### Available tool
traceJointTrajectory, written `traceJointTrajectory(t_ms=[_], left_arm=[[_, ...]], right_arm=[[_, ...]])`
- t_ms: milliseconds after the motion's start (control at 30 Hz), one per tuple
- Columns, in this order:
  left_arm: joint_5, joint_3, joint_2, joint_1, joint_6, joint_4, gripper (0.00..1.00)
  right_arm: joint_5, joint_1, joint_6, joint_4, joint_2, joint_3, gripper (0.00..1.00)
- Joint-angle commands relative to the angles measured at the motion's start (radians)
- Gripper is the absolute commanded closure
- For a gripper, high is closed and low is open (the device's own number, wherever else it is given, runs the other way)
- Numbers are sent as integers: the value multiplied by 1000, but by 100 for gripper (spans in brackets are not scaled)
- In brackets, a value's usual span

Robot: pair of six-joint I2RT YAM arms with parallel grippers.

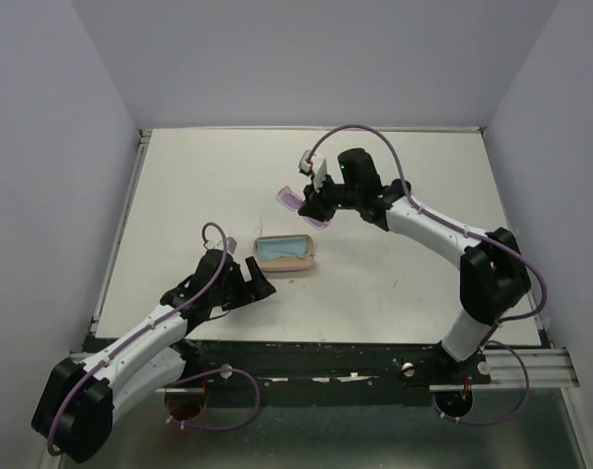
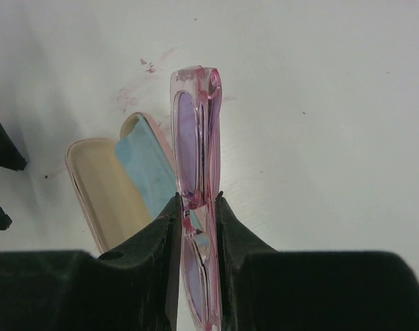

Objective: Organize the sunglasses
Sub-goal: Place the sunglasses in the sunglasses case.

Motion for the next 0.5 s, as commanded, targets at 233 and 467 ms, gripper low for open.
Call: traceJointTrajectory(t_ms=[233,467], left_arm=[[98,41,234,3,-47,285,2],[103,125,375,3,-56,310,2]], right_arm=[[-37,121,-243,-215,239,187,77],[-38,123,-223,-199,296,231,77]])
